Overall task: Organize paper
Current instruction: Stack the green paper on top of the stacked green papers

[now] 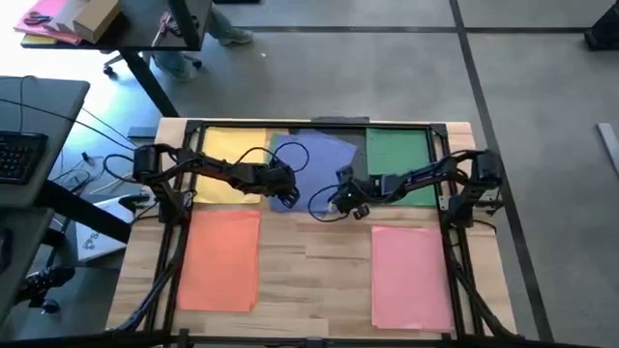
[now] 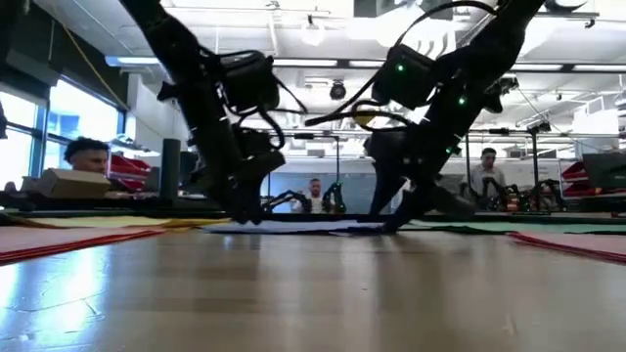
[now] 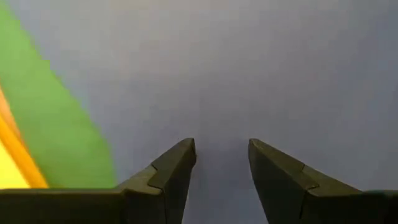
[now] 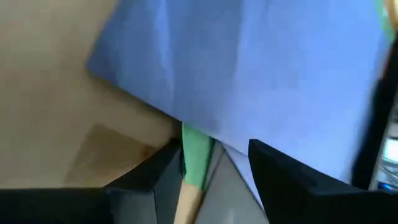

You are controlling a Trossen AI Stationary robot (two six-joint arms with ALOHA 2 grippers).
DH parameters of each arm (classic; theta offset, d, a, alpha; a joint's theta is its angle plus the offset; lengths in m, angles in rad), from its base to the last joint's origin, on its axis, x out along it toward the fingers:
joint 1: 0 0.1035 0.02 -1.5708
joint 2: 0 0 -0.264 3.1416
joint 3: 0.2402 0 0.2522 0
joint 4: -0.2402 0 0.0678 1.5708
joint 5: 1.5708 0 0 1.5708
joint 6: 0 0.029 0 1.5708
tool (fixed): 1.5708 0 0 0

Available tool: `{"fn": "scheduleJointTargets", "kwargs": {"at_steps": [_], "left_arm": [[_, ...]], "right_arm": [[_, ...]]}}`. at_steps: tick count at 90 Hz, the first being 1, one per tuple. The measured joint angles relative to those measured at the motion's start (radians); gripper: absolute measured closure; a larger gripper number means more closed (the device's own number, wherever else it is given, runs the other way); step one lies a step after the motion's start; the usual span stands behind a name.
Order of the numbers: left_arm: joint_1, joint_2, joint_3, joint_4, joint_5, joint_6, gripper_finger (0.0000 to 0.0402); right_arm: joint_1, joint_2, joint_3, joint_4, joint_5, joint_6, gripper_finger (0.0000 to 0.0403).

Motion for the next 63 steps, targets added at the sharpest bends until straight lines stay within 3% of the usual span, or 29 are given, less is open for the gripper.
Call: {"fn": "scheduleJointTargets", "kwargs": {"at_steps": [15,33,44,63], "left_arm": [[0.000,-0.004,-0.042,0.033,0.027,0.019,0.0257],[0.000,-0.005,-0.053,0.051,0.037,0.038,0.0257],[0.000,-0.003,-0.053,0.066,0.038,0.044,0.0257],[0.000,-0.002,-0.054,0.071,0.044,0.032,0.0257]], "right_arm": [[0.008,-0.001,0.001,-0.008,0.091,0.062,0.0238],[0.009,-0.006,0.006,-0.119,0.016,0.156,0.0243],[0.020,-0.007,0.013,-0.137,0.016,0.170,0.0278],[0.009,-0.002,0.035,-0.124,-0.075,0.195,0.0350]]}}
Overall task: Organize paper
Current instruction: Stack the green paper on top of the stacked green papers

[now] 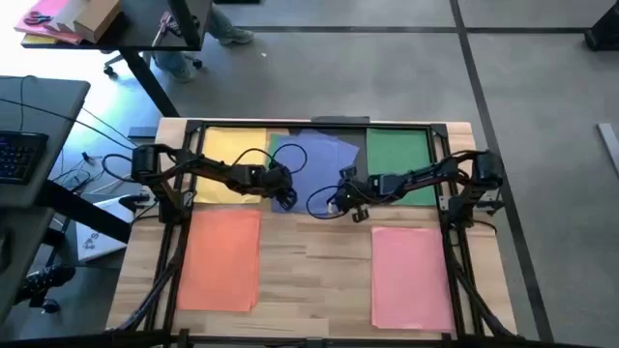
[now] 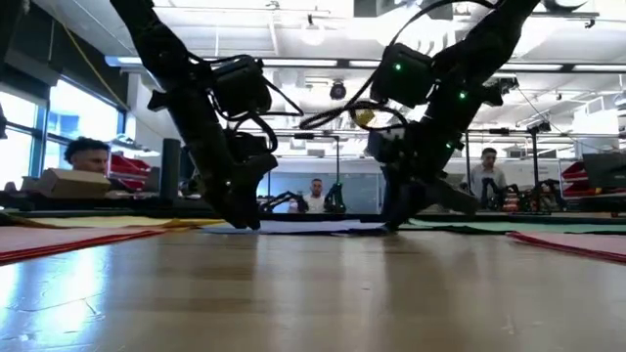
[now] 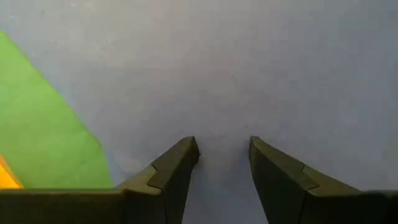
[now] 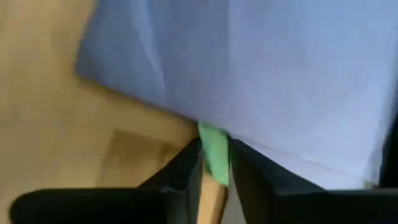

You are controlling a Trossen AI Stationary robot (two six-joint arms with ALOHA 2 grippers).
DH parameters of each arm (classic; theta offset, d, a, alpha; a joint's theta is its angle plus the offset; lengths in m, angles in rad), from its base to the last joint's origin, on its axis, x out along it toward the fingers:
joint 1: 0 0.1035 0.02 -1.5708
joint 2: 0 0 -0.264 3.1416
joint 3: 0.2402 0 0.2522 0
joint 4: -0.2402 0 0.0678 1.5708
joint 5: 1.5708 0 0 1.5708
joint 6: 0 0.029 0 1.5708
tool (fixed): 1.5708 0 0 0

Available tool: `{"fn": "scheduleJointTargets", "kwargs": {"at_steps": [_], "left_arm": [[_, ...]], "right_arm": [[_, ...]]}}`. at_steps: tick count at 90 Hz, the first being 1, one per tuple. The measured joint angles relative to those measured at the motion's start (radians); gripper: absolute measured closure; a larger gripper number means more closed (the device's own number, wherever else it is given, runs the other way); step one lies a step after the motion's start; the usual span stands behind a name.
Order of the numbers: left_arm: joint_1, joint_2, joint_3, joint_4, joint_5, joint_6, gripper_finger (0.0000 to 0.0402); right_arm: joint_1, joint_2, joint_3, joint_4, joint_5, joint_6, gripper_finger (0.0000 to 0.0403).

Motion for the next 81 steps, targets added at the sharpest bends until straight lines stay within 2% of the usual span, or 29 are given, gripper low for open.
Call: {"fn": "scheduleJointTargets", "kwargs": {"at_steps": [8,24,34,42,55,68,81], "left_arm": [[0.000,0.000,0.000,-0.001,0.003,-0.002,0.0257],[0.000,0.001,0.000,-0.001,0.004,-0.002,0.0257],[0.000,0.001,0.000,0.000,0.016,-0.002,0.0257],[0.000,0.001,0.000,0.000,0.025,-0.002,0.0257],[0.000,0.001,0.000,-0.001,0.030,0.003,0.0257],[0.001,-0.002,0.001,-0.002,0.035,0.005,0.0257],[0.007,-0.017,0.014,-0.019,0.050,0.004,0.0257]], "right_arm": [[-0.002,0.001,0.000,-0.011,-0.015,0.000,0.0351],[-0.002,0.005,0.002,-0.013,-0.035,-0.004,0.0324],[-0.002,0.006,0.003,-0.013,-0.035,-0.005,0.0321],[-0.002,0.007,0.003,-0.009,-0.036,-0.007,0.0338],[-0.002,0.008,0.003,-0.009,-0.041,-0.001,0.0394],[-0.002,0.007,0.003,-0.013,-0.031,0.000,0.0401],[-0.001,-0.016,0.046,-0.103,-0.015,-0.007,0.0403]]}}
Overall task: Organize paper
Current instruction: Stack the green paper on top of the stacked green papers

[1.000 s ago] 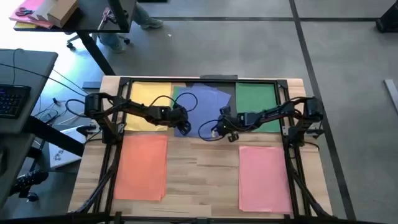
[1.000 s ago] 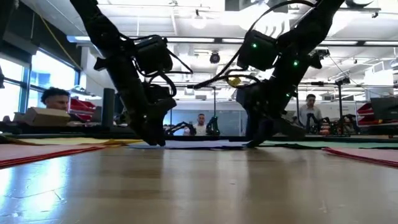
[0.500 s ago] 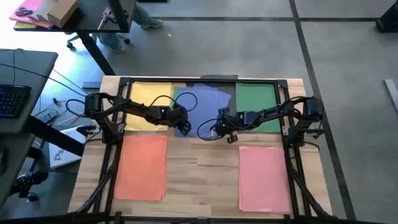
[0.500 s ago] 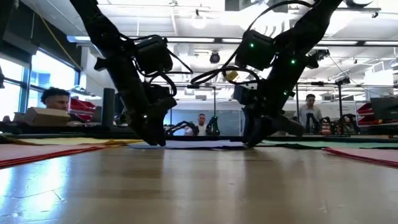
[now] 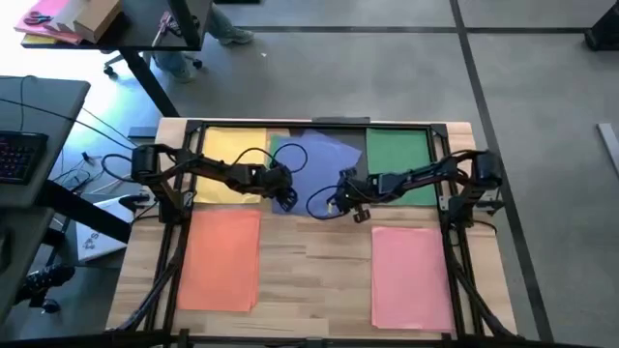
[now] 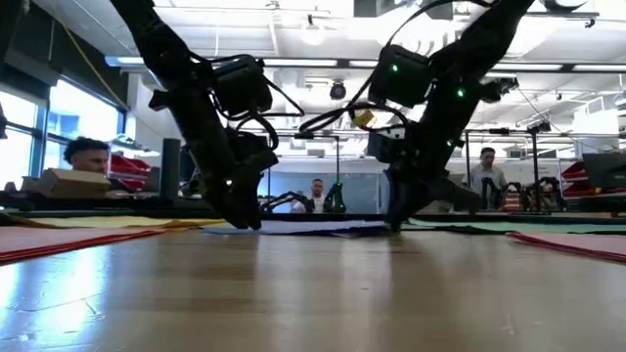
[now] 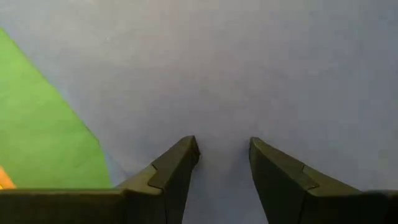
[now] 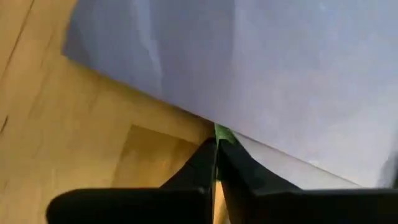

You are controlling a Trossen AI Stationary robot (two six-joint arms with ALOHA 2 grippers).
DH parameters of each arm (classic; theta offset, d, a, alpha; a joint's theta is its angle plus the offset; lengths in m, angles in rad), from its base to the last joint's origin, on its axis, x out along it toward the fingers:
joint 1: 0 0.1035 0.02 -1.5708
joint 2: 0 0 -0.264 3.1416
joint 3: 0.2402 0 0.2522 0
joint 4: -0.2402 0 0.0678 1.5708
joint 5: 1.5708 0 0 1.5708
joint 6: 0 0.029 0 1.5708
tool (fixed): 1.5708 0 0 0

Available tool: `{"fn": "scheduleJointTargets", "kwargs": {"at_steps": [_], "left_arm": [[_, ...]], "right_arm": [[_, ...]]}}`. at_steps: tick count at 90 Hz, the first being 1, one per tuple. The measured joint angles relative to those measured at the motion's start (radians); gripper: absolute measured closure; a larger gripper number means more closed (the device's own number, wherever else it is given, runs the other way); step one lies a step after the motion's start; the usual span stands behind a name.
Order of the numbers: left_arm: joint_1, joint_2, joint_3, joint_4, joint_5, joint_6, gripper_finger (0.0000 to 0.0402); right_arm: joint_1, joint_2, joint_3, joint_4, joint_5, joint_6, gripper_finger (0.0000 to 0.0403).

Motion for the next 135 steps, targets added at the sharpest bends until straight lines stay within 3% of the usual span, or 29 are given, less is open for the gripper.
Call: {"fn": "scheduleJointTargets", "kwargs": {"at_steps": [9,33,48,58,67,101,120,135], "left_arm": [[0.021,-0.023,0.011,-0.003,0.010,0.000,0.0257],[0.091,-0.073,0.016,0.010,-0.002,0.020,0.0257],[0.114,-0.074,0.017,0.013,0.013,0.038,0.0257],[0.120,-0.074,0.018,0.014,0.014,0.039,0.0257],[0.119,-0.074,0.018,0.015,0.013,0.039,0.0257],[0.116,-0.075,0.019,0.015,0.014,0.027,0.0257],[0.116,-0.075,0.019,0.016,0.014,0.020,0.0257],[0.116,-0.075,0.019,0.015,0.014,0.015,0.0257]], "right_arm": [[0.000,-0.027,0.034,-0.067,-0.020,-0.002,0.0403],[0.000,-0.106,0.150,-0.310,-0.220,0.008,0.0403],[-0.009,-0.118,0.189,-0.358,-0.222,0.046,0.0403],[-0.021,-0.116,0.129,-0.290,-0.221,0.053,0.0402],[-0.021,-0.116,0.043,-0.208,-0.143,0.001,0.0387],[-0.002,-0.108,-0.165,0.101,0.011,-0.138,0.0243],[0.023,-0.062,-0.180,0.243,0.013,-0.156,0.0238],[0.036,-0.008,-0.177,0.292,0.072,-0.157,0.0251]]}}
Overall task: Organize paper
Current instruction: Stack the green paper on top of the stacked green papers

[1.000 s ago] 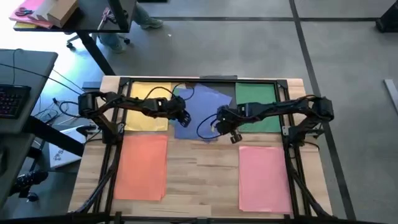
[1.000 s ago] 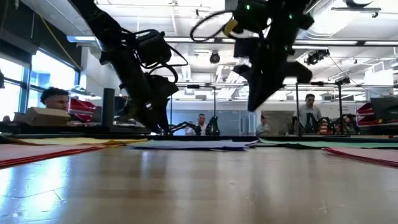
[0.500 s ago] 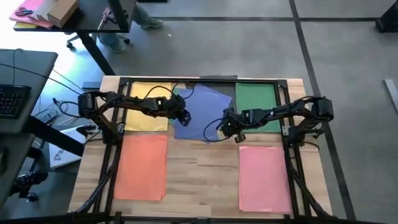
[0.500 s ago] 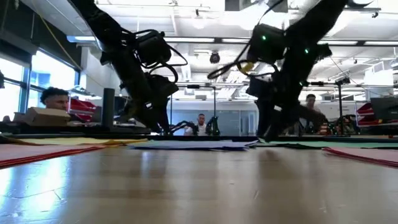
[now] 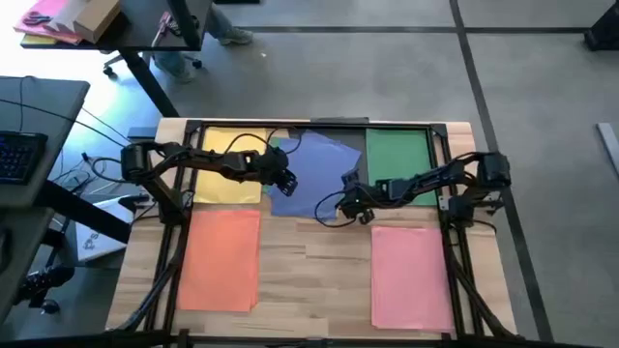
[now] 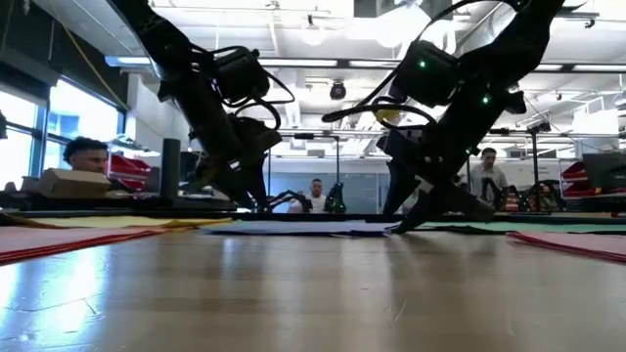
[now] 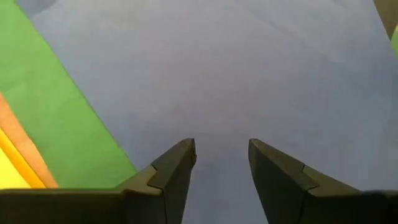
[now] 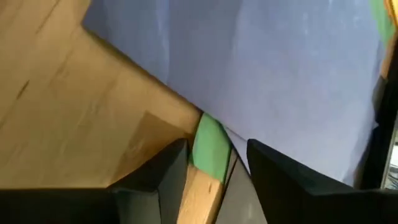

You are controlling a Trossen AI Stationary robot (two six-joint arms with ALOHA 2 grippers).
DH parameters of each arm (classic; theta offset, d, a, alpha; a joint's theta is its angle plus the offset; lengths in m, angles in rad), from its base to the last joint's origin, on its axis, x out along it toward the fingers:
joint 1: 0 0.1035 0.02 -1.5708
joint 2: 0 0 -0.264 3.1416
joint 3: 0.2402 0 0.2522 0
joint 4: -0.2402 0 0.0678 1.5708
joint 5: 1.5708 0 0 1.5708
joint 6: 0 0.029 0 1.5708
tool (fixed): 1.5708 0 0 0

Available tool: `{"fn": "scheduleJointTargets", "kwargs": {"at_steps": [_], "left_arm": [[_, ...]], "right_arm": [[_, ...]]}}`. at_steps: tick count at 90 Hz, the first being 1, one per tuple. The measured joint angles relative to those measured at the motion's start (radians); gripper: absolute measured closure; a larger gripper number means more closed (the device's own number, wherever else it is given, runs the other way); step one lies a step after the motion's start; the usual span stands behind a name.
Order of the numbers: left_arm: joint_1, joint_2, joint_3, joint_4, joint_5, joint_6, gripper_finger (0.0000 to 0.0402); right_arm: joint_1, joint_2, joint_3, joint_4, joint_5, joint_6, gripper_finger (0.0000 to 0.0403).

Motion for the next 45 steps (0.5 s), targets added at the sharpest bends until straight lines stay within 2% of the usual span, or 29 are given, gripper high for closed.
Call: {"fn": "scheduleJointTargets", "kwargs": {"at_steps": [7,21,29,39,45], "left_arm": [[-0.003,0.000,0.000,0.000,-0.001,-0.015,0.0257],[-0.004,0.000,0.000,0.001,-0.003,-0.022,0.0257],[-0.004,0.000,0.000,0.001,-0.003,-0.022,0.0257],[-0.005,0.000,0.000,0.002,-0.004,-0.022,0.0257],[-0.005,0.000,0.000,0.000,-0.004,-0.022,0.0257]], "right_arm": [[0.001,0.003,0.000,0.031,0.032,-0.002,0.0258],[-0.016,0.006,-0.002,0.059,0.029,0.002,0.0288],[-0.028,0.007,-0.002,0.056,0.035,0.038,0.0321],[-0.044,0.008,-0.003,0.034,0.047,0.063,0.0382],[-0.050,0.008,0.000,0.006,0.030,0.081,0.0395]]}}
